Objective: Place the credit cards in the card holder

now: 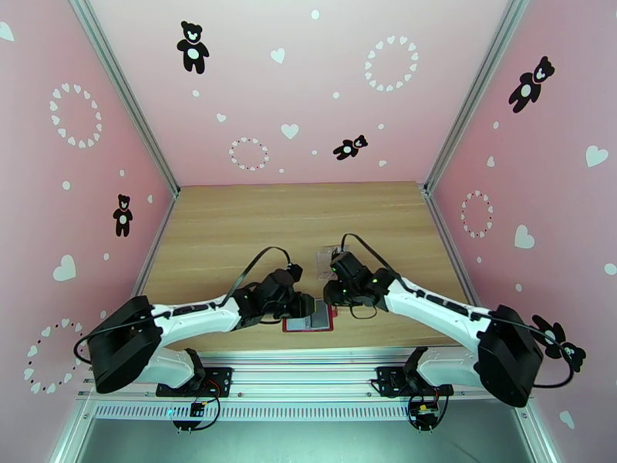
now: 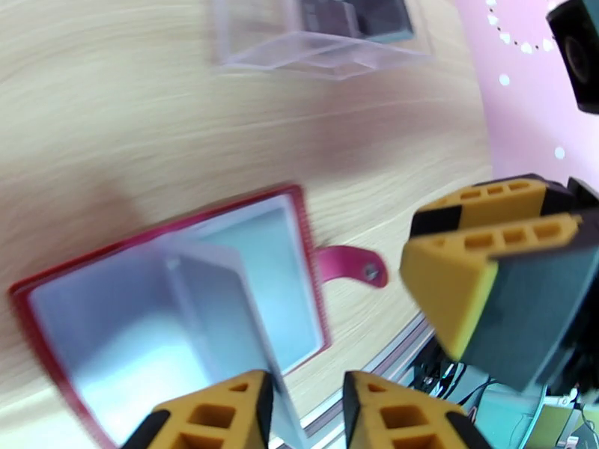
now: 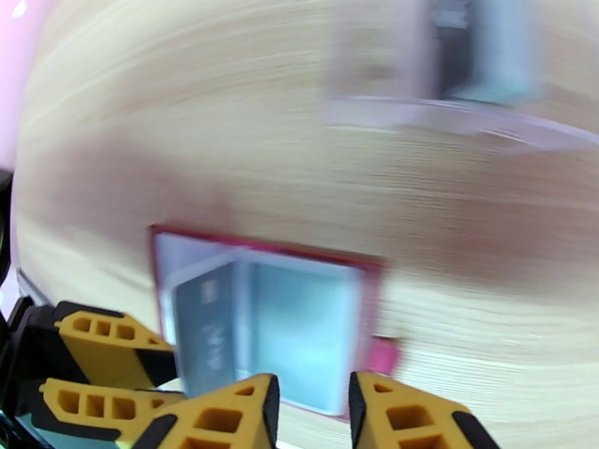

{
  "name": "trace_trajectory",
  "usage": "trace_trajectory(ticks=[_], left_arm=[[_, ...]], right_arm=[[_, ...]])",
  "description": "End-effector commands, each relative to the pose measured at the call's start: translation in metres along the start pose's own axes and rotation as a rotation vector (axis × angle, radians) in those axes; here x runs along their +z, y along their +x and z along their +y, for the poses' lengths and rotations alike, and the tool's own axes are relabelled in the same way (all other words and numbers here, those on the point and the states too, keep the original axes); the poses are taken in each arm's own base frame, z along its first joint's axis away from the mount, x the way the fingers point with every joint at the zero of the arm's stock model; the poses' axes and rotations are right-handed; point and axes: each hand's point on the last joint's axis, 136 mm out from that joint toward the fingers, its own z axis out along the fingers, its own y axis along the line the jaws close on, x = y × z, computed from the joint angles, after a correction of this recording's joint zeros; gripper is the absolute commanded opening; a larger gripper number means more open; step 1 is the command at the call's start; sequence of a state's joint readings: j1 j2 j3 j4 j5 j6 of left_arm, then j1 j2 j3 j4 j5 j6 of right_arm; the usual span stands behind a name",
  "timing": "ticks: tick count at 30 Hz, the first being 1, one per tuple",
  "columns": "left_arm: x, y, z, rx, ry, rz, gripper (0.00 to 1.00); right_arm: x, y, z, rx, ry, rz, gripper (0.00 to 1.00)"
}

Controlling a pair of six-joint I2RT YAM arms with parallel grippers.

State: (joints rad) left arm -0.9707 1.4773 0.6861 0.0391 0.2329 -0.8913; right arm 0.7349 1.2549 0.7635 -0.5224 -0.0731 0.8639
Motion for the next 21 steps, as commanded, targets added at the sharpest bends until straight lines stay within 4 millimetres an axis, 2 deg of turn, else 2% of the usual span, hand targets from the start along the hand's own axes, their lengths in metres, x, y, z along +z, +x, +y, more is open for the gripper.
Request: trace_trajectory(ticks=[1, 4, 7, 9, 10, 14, 17, 21], left_arm=[[0.019, 0.007, -0.012, 0.035, 0.024, 0.05, 0.34], [0.03, 0.007, -0.018, 0.042, 0.027, 0.072, 0.34], [0.026, 0.002, -0.025, 0.056, 0.035, 0.06, 0.35], [0.021, 0.001, -0.027, 0.073, 0.031, 0.059, 0.39], [0.016, -0.006, -0.037, 0.093, 0.041, 0.046, 0.4], [-0.005, -0.027, -0.038, 0.12, -0.029, -0.016, 0.4], [-0.014, -0.05, -0.031, 0.105, -0.093, -0.037, 0.4], [-0.012, -0.087, -0.01, 0.08, -0.2, -0.067, 0.4]], right_arm=[[-0.011, 0.008, -0.026, 0.009, 0.042, 0.009, 0.31], [-0.016, 0.005, -0.037, 0.022, 0.049, 0.005, 0.32], [-0.021, -0.002, -0.04, 0.017, 0.047, 0.003, 0.32], [-0.024, -0.009, -0.044, 0.013, 0.065, -0.009, 0.34], [-0.027, -0.015, -0.043, 0.007, 0.068, -0.016, 0.35], [-0.032, -0.043, -0.038, -0.029, 0.086, -0.011, 0.42], [-0.037, -0.069, -0.032, -0.073, 0.129, -0.017, 0.48], [-0.032, -0.1, -0.025, -0.117, 0.171, 0.012, 0.56]])
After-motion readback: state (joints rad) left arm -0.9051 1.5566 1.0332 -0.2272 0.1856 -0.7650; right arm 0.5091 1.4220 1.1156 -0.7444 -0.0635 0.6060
